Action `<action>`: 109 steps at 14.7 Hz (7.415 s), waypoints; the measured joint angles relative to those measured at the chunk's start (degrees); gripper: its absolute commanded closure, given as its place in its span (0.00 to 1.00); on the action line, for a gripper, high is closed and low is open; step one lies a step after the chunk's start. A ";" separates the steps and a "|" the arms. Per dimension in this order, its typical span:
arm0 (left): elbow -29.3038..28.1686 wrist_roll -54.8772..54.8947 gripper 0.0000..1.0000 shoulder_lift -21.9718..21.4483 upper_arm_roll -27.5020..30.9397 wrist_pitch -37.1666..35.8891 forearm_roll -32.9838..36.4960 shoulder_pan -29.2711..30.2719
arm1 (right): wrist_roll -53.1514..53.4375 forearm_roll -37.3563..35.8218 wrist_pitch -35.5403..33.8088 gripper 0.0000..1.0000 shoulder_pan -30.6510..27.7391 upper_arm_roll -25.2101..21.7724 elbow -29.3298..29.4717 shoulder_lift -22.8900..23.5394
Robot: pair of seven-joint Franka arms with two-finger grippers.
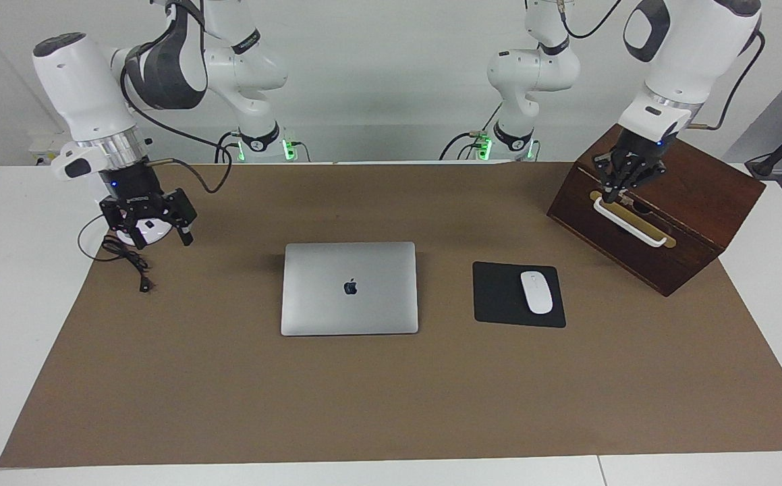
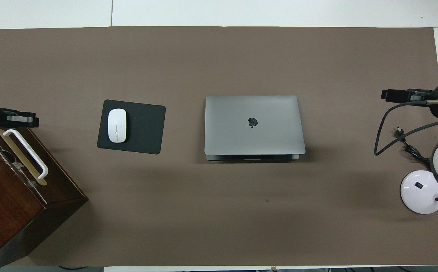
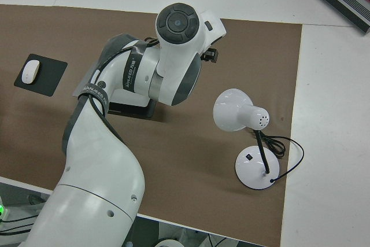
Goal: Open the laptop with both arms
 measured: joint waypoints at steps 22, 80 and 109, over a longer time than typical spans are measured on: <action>-42.15 -0.35 1.00 -5.00 -0.13 63.11 -2.97 -26.27 | 30.78 10.81 35.01 0.00 27.81 0.26 -16.12 -4.66; -30.02 -0.11 1.00 26.76 0.08 88.29 0.90 -35.35 | 23.29 59.23 56.87 0.00 46.35 0.57 -22.24 5.69; -29.46 -0.10 1.00 27.22 0.10 88.38 0.99 -35.35 | 21.79 64.23 55.69 0.00 48.22 0.81 -17.72 10.81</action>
